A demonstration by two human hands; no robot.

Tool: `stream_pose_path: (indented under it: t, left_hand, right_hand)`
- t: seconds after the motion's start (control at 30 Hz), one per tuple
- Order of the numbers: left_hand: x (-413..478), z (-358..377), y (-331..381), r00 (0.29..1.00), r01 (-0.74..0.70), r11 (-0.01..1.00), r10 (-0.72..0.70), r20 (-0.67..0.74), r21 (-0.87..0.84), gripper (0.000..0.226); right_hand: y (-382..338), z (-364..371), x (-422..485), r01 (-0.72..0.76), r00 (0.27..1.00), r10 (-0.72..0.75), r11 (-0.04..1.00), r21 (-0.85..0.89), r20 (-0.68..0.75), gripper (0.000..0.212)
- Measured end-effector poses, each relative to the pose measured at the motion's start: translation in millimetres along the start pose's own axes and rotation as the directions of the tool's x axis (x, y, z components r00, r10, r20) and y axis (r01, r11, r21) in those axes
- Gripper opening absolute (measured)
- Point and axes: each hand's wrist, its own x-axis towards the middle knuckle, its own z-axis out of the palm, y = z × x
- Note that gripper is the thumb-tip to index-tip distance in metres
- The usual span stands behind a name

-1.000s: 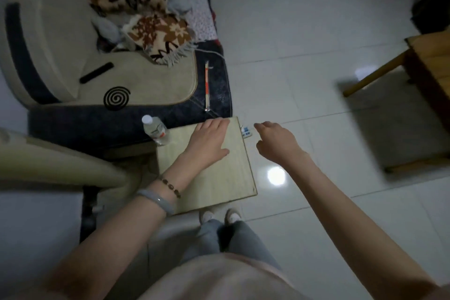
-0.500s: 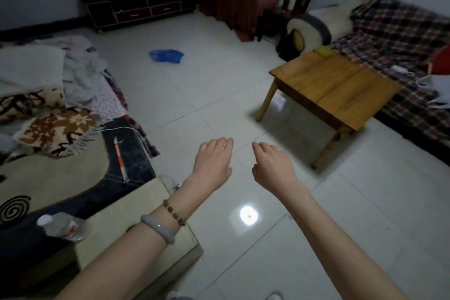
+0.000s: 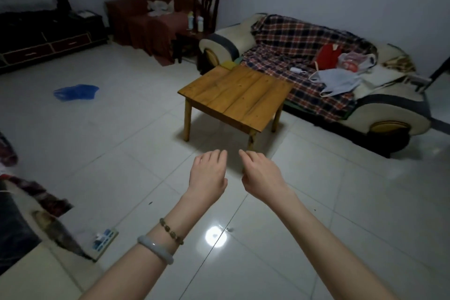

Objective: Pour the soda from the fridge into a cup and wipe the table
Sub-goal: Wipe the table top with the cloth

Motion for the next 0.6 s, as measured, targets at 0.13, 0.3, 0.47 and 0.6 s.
stream_pose_path:
  t: [0.13,0.3,0.47,0.6]
  left_hand:
    - [42,10,48,0.996,-0.09,0.994,0.09,-0.001,0.066,0.066]
    - [102,32,96,0.983,-0.175,0.978,0.179,-0.025,0.114,0.08]
    - [178,53,143,0.962,-0.256,0.964,0.262,-0.08,0.073,0.078]
    - [252,71,171,0.939,-0.312,0.948,0.317,-0.13,0.062,0.082]
  right_hand:
    - [61,-4,-8,-0.087,0.994,0.087,0.996,0.012,-0.067,0.065]
    - [130,0,-3,-0.22,0.965,0.218,0.975,-0.004,-0.143,0.066]
    - [205,9,28,-0.282,0.937,0.271,0.959,-0.017,-0.22,0.069]
    - [269,8,67,-0.294,0.934,0.278,0.955,-0.04,-0.226,0.07]
